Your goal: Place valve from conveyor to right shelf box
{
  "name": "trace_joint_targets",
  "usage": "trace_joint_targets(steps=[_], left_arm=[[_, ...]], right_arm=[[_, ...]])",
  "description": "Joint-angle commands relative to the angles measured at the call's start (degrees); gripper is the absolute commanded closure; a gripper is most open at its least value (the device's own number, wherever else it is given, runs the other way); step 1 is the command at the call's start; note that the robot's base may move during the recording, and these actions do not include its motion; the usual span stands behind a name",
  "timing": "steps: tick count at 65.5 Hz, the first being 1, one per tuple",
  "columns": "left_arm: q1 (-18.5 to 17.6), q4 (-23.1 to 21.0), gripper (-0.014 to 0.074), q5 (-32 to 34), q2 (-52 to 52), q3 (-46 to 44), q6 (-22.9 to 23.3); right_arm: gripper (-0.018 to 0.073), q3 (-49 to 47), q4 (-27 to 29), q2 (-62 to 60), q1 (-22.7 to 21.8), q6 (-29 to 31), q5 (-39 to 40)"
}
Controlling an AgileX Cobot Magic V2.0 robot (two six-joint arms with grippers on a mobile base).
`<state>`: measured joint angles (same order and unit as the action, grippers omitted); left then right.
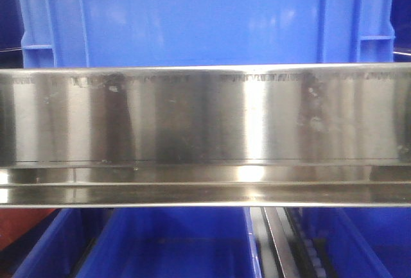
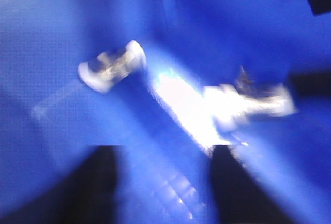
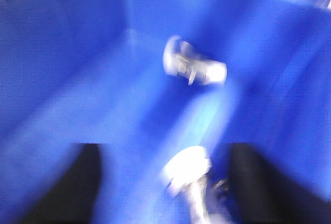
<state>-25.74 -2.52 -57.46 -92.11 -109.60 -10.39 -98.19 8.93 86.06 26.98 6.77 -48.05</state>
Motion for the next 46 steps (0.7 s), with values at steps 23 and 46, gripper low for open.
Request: trace_joint_targets(steps=[23, 46], left_arm=[[5.5, 1.7, 0.0707, 2.3, 23.6, 12.2, 3.5], [7.3, 1.7, 0.0707, 27.6, 52.7, 51.8, 3.5]], right_arm=[[0.0718, 21.5, -1.1, -26.0, 0.1, 0.2, 15.8], [0.0718, 52.1, -2.9, -48.9, 0.1, 0.2, 29.0]])
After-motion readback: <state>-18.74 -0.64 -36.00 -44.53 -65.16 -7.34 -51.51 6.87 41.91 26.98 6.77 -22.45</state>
